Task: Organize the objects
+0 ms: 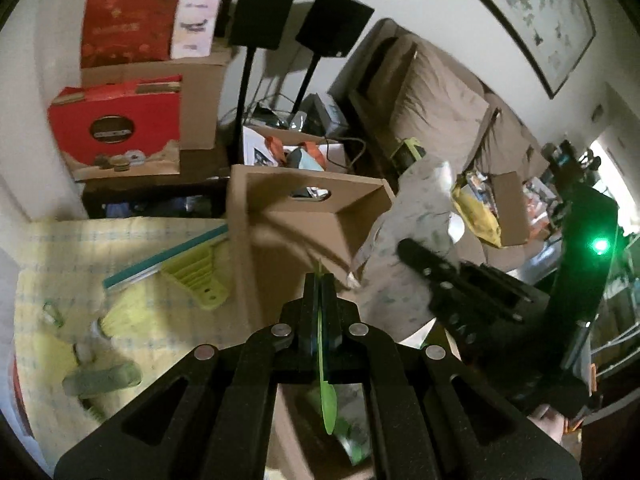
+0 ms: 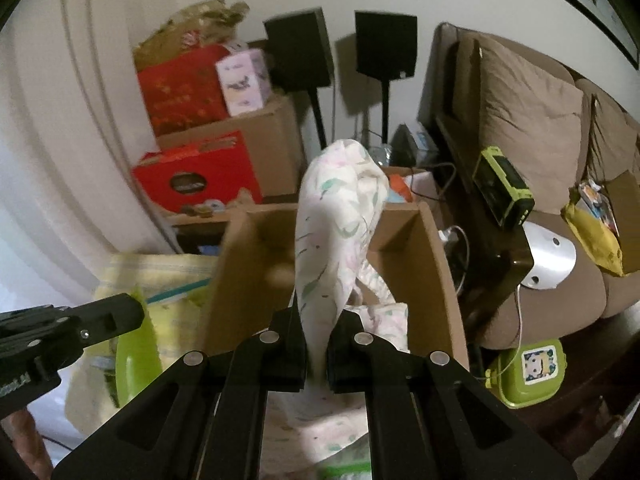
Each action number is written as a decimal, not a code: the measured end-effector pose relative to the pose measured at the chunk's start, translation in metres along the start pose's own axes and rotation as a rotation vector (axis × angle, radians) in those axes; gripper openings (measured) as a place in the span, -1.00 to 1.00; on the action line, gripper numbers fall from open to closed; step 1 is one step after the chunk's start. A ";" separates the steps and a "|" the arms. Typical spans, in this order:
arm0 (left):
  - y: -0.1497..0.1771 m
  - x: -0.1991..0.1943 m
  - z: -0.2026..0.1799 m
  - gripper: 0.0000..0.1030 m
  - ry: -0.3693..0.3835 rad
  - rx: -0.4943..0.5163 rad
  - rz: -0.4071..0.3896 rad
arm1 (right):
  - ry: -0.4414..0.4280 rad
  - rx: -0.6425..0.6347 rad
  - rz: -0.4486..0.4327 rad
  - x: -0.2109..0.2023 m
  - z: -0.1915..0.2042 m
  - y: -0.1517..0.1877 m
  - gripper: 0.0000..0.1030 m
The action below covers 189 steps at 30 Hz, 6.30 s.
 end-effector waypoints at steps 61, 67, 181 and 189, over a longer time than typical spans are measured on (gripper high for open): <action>0.027 -0.072 0.138 1.00 -0.333 0.003 -0.039 | -0.123 -0.081 0.076 -0.014 0.064 0.022 0.96; 0.041 -0.085 0.169 1.00 -0.404 0.039 -0.021 | -0.160 -0.150 0.080 -0.008 0.097 0.026 0.96; 0.140 0.015 0.140 -0.61 0.174 -0.392 0.181 | -0.597 0.308 0.374 0.036 0.132 0.053 -0.84; 0.129 0.001 0.122 -0.72 0.140 -0.298 0.150 | -0.607 0.318 0.338 0.022 0.119 0.040 -0.84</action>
Point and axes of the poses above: each gripper's, at about its wrist camera, not at the fingertips, and x roughly the way its jaws point, z to its left, y to its underside, the point moved 7 cm from there along x, roughly the way its jaws point, and after that the axes turned 9 degrees about -z, right-handed, at the moved point
